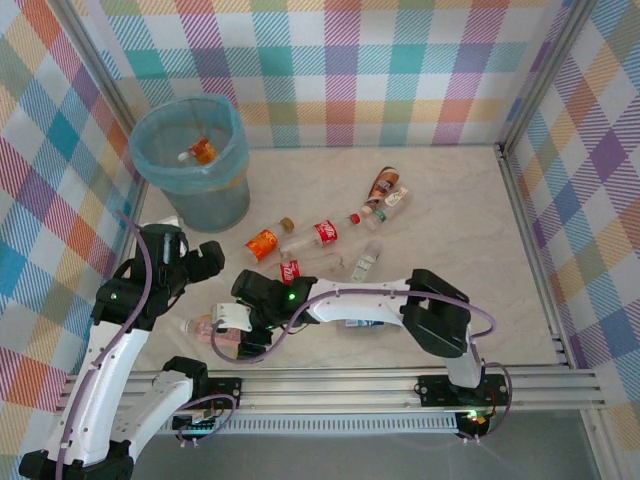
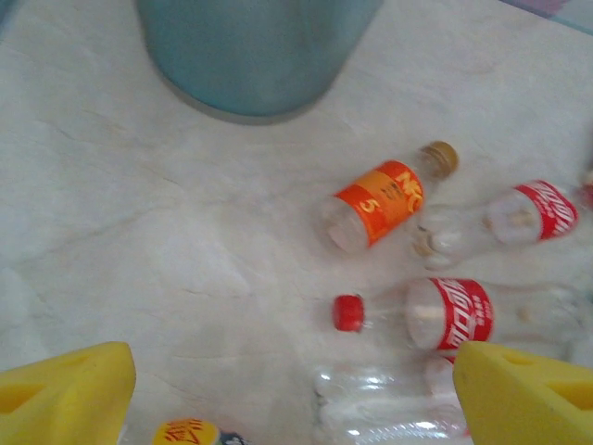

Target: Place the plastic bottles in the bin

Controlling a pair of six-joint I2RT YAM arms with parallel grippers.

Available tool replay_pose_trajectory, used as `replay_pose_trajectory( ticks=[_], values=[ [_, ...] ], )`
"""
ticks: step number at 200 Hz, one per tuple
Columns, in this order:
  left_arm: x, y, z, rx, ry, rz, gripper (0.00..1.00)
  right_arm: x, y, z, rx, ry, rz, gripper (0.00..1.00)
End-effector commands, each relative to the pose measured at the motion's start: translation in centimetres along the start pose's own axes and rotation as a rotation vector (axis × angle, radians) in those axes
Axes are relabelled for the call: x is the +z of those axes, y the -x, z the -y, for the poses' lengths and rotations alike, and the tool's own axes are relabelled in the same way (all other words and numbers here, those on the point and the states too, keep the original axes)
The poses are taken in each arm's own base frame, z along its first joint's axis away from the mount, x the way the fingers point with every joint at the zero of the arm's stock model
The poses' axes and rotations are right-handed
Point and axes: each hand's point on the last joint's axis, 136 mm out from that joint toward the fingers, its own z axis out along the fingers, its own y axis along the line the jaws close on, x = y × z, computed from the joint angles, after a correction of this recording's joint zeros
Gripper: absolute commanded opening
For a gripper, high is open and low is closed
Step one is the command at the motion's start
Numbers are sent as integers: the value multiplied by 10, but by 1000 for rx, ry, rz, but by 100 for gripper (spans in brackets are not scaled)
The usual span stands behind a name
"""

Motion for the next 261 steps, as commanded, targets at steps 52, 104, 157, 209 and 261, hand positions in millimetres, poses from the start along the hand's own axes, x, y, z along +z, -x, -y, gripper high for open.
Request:
replay_pose_trajectory(
  ticks=[52, 104, 157, 209, 261],
  values=[
    [-25, 17, -39, -23, 175, 168, 90, 47, -4, 22, 44, -84, -67, 83],
    [-32, 14, -50, -33, 210, 196, 90, 73, -19, 23, 53, -79, -144, 83],
    [-32, 16, -50, -19, 211, 201, 89, 70, -11, 22, 60, -72, -138, 68],
    [-39, 30, -40, -4, 180, 218, 89, 28, 30, 16, 72, -72, -33, 57],
    [-88, 76, -19, 8, 89, 315, 88, -42, 78, 3, 164, -13, 129, 56]
  ],
)
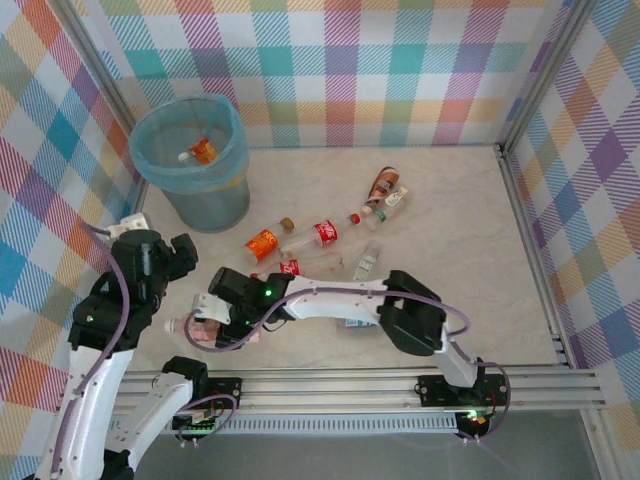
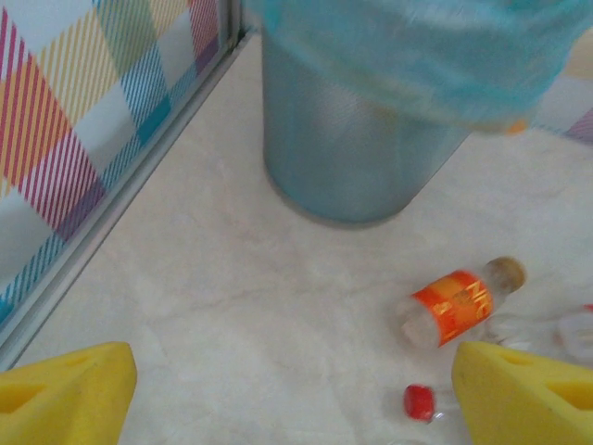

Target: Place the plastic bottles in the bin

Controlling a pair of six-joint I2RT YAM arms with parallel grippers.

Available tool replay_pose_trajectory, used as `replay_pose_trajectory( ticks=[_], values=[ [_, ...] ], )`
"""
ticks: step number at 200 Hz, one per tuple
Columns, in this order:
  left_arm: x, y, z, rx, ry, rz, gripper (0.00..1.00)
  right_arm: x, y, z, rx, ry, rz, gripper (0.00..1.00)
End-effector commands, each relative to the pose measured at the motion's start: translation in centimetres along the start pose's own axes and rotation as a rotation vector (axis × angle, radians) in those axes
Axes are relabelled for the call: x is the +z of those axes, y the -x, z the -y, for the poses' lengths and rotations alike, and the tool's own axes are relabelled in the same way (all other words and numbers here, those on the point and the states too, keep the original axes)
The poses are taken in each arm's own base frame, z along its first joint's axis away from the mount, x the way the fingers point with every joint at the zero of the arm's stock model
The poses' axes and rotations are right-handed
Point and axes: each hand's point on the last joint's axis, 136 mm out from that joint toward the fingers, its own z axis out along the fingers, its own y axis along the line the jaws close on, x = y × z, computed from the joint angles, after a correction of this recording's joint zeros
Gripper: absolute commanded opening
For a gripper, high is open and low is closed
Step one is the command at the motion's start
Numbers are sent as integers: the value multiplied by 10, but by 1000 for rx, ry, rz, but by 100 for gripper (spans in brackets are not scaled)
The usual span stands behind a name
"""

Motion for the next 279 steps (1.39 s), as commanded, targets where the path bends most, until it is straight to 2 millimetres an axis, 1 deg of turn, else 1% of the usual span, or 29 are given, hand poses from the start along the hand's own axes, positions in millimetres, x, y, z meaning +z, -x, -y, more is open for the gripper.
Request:
replay_pose_trajectory(
  ticks=[1, 9, 11, 16, 29, 43, 55, 56, 58, 66, 68, 78, 83, 89, 95, 100, 102, 104, 105, 115, 125, 139, 154, 171, 207, 235, 255, 279],
  values=[
    [-30, 36, 9, 13, -69, 77, 88, -54, 40, -13, 64, 62, 133, 56],
    [-38, 47, 11, 11, -88, 98, 87, -63, 42, -11, 79, 69, 141, 56],
    [-40, 50, 12, 12, -91, 103, 87, -67, 42, -10, 115, 74, 143, 56],
    [-46, 56, 14, 11, -109, 113, 87, -72, 42, -7, 138, 76, 145, 56],
    [-58, 71, 25, 4, -165, 121, 86, -89, 41, 1, 188, 78, 156, 56],
    [-66, 78, 46, 2, -277, 98, 86, -106, 38, 10, 222, 67, 173, 55],
    [-68, 78, 67, 3, -373, 54, 85, -123, 33, 21, 246, 42, 197, 55],
    [-67, 77, 69, 3, -380, 48, 85, -128, 32, 24, 255, 35, 204, 55],
    [-67, 77, 72, 3, -394, 40, 85, -128, 32, 24, 255, 35, 204, 55],
    [-65, 74, 86, 3, -453, 7, 85, -141, 27, 35, 284, 12, 224, 55],
    [-64, 73, 89, 3, -466, -2, 85, -142, 26, 36, 287, 11, 224, 55],
    [-59, 69, 103, -8, -521, -40, 85, -157, 19, 51, 327, -20, 245, 54],
    [-57, 68, 110, -18, -548, -56, 85, -165, 13, 60, 349, -39, 255, 54],
    [-55, 65, 120, -27, -591, -78, 85, -170, 7, 66, 364, -51, 256, 54],
    [-54, 64, 130, -41, -637, -96, 84, -179, 1, 75, 381, -73, 264, 54],
    [-52, 62, 138, -53, -674, -115, 84, -185, -2, 79, 388, -84, 270, 55],
    [-52, 62, 141, -59, -689, -120, 84, -189, -4, 84, 396, -97, 276, 55],
    [-50, 61, 144, -65, -701, -127, 84, -189, -4, 84, 396, -97, 276, 55],
    [-50, 61, 146, -68, -708, -132, 84, -192, -5, 85, 398, -103, 282, 55],
    [-44, 57, 159, -93, -759, -169, 84, -203, -11, 91, 406, -122, 303, 55],
    [-38, 53, 170, -107, -792, -208, 83, -215, -12, 94, 405, -137, 332, 55],
    [-27, 46, 177, -118, -800, -251, 83, -231, -11, 96, 397, -161, 379, 55],
    [-21, 42, 183, -131, -814, -277, 82, -242, -7, 94, 387, -174, 415, 55],
    [-16, 40, 189, -154, -835, -293, 81, -251, -1, 90, 377, -165, 447, 55],
    [-13, 33, 195, -171, -860, -332, 73, -259, 6, 87, 360, -159, 484, 55],
    [-14, 30, 195, -181, -867, -342, 60, -262, 11, 85, 352, -147, 502, 55],
    [-18, 30, 197, -188, -889, -342, 58, -260, 10, 85, 357, -146, 500, 55],
    [-20, 27, 200, -191, -917, -361, 57, -258, 10, 84, 361, -134, 506, 55]
  ],
)
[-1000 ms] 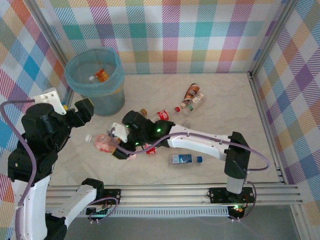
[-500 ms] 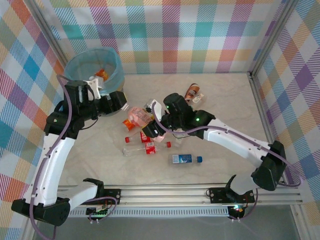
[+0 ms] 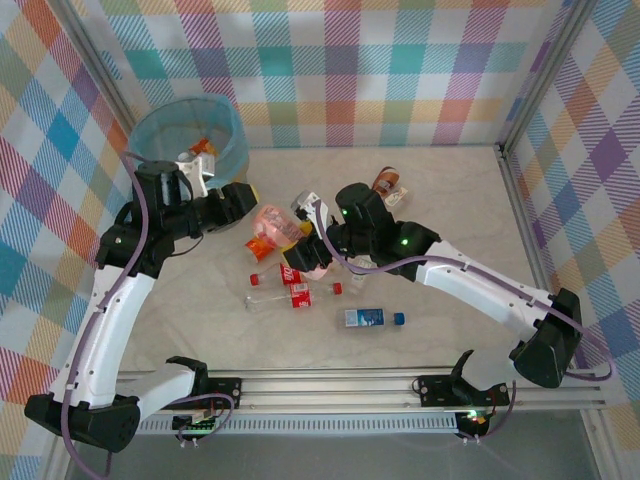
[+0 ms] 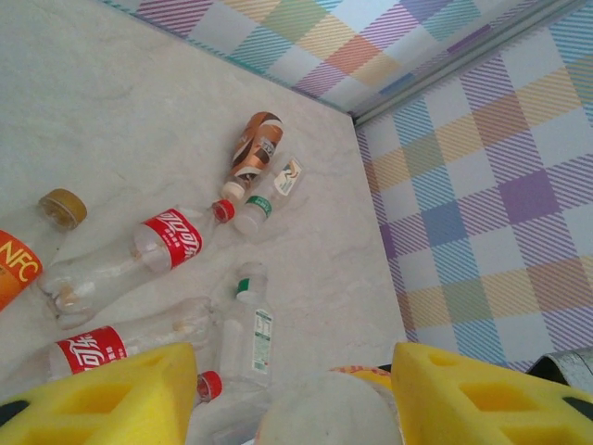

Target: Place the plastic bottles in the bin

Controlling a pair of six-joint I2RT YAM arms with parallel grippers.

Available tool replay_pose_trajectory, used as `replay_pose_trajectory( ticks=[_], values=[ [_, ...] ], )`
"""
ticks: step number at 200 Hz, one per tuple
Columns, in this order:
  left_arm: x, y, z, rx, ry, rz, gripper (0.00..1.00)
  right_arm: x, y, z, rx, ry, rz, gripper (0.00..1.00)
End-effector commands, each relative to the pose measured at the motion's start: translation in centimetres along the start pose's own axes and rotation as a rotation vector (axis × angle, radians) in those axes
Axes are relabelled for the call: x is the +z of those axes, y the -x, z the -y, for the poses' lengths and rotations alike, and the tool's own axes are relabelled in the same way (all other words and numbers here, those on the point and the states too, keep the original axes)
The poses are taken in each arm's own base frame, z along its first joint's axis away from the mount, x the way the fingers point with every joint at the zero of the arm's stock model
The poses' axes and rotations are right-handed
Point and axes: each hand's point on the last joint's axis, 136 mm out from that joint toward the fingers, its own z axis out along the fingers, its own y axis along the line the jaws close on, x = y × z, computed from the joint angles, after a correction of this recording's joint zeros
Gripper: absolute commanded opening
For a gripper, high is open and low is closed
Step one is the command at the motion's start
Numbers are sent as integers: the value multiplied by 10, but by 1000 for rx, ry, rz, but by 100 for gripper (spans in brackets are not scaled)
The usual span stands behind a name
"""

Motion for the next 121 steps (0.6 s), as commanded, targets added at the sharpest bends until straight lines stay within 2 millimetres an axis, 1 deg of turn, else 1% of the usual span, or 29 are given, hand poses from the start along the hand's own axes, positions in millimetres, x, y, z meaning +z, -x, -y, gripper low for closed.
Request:
replay_pose_trajectory(
  ticks=[1, 20, 39, 48, 59, 68, 77, 98, 99, 106, 115, 117, 119, 121],
  values=[
    [-2, -4, 14, 5, -73, -11, 57, -3, 10, -11, -6, 45, 48, 55],
    [-1, -6, 12, 2, -67, -15, 45, -1, 9, -11, 3, 52, 45, 55],
    [-3, -5, 11, 4, -58, -3, 38, 0, 8, -9, 6, 47, 42, 56],
    [-4, -4, 12, 8, -58, 5, 34, 1, 8, -8, 7, 42, 41, 58],
    [-6, -1, 13, 12, -57, 18, 26, 2, 8, -5, 13, 24, 38, 62],
    [-10, 2, 15, 16, -56, 34, 23, 3, 9, -1, 20, 5, 36, 65],
    [-13, 6, 17, 17, -53, 55, 21, 3, 12, 2, 24, -14, 35, 70],
    [-27, 22, 22, 29, -23, 135, 6, 5, 21, 7, 16, -44, 44, 85],
    [-28, 23, 22, 31, -21, 141, 5, 5, 25, 7, 13, -45, 50, 87],
    [-34, 30, 24, 45, -6, 175, 0, 5, 31, 8, 2, -57, 58, 92],
    [-41, 41, 26, 60, 20, 218, 0, 4, 42, 9, -17, -70, 70, 97],
    [-42, 43, 26, 64, 28, 226, 0, 5, 41, 10, -20, -73, 65, 98],
    [-44, 46, 27, 69, 34, 236, 0, 3, 48, 9, -28, -76, 77, 99],
    [-46, 48, 27, 74, 42, 245, 0, 4, 50, 10, -33, -78, 79, 100]
  ],
)
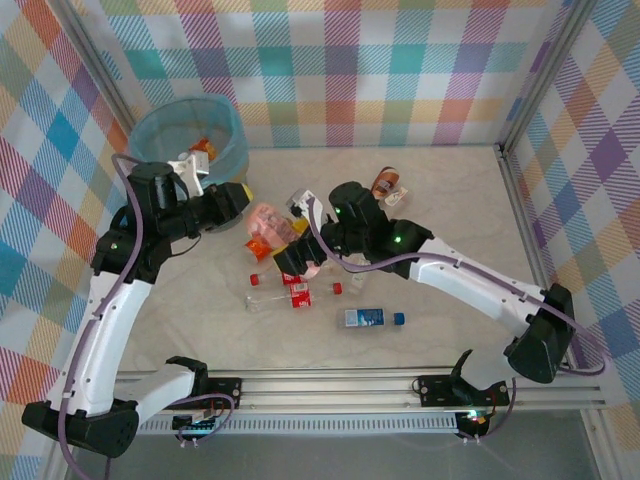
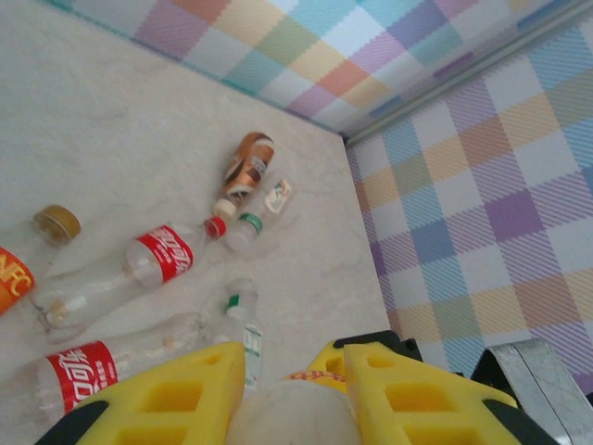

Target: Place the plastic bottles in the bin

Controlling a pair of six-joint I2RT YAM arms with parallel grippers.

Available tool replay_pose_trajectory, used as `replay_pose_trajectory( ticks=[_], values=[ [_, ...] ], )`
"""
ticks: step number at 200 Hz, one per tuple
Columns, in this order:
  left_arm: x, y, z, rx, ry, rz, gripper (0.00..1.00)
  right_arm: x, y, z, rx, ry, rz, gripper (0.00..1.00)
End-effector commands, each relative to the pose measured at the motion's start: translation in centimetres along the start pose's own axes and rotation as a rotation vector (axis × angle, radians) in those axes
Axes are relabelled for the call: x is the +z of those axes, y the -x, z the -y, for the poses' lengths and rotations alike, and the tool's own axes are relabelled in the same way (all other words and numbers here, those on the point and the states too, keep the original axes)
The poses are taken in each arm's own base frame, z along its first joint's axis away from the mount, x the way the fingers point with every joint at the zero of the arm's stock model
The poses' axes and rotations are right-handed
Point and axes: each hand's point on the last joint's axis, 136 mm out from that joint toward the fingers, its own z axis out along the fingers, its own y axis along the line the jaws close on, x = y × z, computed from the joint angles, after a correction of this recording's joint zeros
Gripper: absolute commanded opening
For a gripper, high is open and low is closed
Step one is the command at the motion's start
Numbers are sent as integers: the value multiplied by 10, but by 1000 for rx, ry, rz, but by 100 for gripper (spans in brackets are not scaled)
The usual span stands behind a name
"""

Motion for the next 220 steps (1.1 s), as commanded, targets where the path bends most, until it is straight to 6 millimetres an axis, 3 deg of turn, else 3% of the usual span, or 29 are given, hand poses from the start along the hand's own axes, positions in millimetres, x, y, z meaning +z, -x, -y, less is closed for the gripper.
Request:
replay_pose_trajectory(
  ticks=[1, 62, 111, 135, 158, 196, 220],
  values=[
    [-30, 39, 19, 80, 36, 168, 0, -6, 43, 2, -53, -44, 81, 100],
    [-44, 136, 33, 235, 219, 365, 0, -2, 139, 8, -148, -123, 215, 100],
    [-37, 209, 27, 235, 239, 472, 0, 21, 185, 20, -125, -126, 290, 100],
    [-38, 234, 14, 235, 266, 510, 0, 35, 196, 32, -96, -127, 313, 100],
    [-39, 255, -12, 241, 348, 539, 0, 48, 200, 42, -79, -121, 319, 100],
    [-47, 278, -50, 207, 402, 550, 0, 67, 193, 46, -55, -79, 299, 100],
    [-61, 293, -72, 144, 387, 575, 0, 77, 185, 45, -35, -48, 275, 100]
  ],
)
